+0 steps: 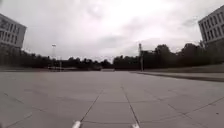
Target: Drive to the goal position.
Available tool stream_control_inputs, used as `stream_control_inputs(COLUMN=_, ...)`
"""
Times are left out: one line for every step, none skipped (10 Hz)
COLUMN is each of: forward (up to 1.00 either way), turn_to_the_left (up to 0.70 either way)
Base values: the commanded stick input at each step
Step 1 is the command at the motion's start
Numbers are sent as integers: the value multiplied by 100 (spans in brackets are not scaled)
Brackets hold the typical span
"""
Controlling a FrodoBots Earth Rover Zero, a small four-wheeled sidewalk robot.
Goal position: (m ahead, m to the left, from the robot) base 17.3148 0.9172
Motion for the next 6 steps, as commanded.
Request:
stream_control_inputs(forward=70, turn_to_the_left=0)
stream_control_inputs(forward=70, turn_to_the_left=0)
stream_control_inputs(forward=70, turn_to_the_left=0)
stream_control_inputs(forward=70, turn_to_the_left=0)
stream_control_inputs(forward=70, turn_to_the_left=0)
stream_control_inputs(forward=70, turn_to_the_left=0)
